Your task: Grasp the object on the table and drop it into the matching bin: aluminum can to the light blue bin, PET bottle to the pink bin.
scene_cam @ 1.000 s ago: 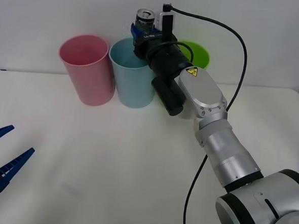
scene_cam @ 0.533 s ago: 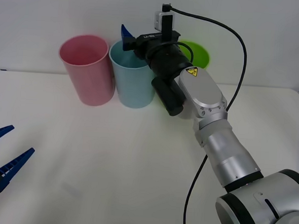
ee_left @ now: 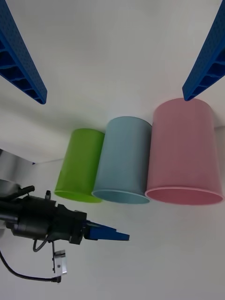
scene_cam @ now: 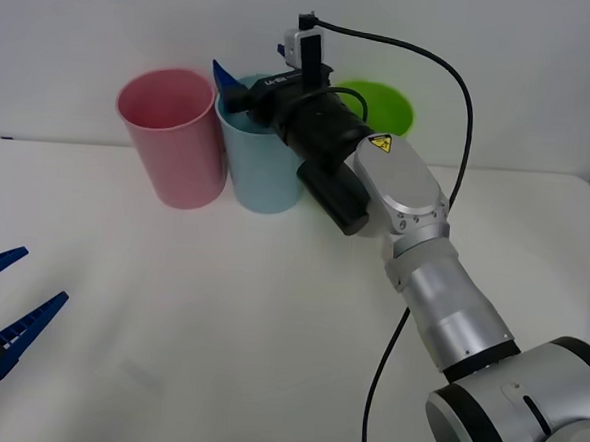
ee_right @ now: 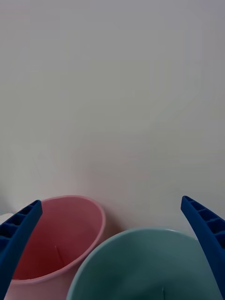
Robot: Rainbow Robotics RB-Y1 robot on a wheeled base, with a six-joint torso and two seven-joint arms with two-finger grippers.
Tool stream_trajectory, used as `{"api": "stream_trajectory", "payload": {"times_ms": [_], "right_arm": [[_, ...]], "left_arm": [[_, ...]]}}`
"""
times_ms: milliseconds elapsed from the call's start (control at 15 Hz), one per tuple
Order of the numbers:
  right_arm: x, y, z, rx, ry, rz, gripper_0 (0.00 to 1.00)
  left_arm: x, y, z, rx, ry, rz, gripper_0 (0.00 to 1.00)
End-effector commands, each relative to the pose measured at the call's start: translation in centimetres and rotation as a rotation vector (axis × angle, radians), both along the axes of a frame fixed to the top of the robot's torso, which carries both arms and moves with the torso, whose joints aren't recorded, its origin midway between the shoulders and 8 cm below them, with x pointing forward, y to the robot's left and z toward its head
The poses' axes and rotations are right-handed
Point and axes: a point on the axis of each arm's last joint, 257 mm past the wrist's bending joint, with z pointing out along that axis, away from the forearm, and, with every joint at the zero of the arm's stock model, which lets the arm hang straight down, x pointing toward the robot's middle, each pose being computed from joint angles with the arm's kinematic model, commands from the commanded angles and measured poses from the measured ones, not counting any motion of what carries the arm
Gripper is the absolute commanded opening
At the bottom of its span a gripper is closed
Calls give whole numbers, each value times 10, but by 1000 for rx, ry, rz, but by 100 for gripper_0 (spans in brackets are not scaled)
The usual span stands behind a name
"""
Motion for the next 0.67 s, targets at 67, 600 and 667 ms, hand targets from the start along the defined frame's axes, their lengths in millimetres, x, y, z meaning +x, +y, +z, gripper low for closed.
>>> {"api": "stream_trajectory", "payload": {"times_ms": [67, 600, 667], "right_arm": [[-19, 4, 2, 18, -23, 42, 100], [-122, -60, -23, -10, -96, 129, 100], [-133, -69, -27, -16, -97, 135, 100]], "left_arm": [[0, 0, 0, 0, 0, 0, 100], [0, 0, 0, 0, 0, 0, 100], [0, 0, 0, 0, 0, 0, 100]]}}
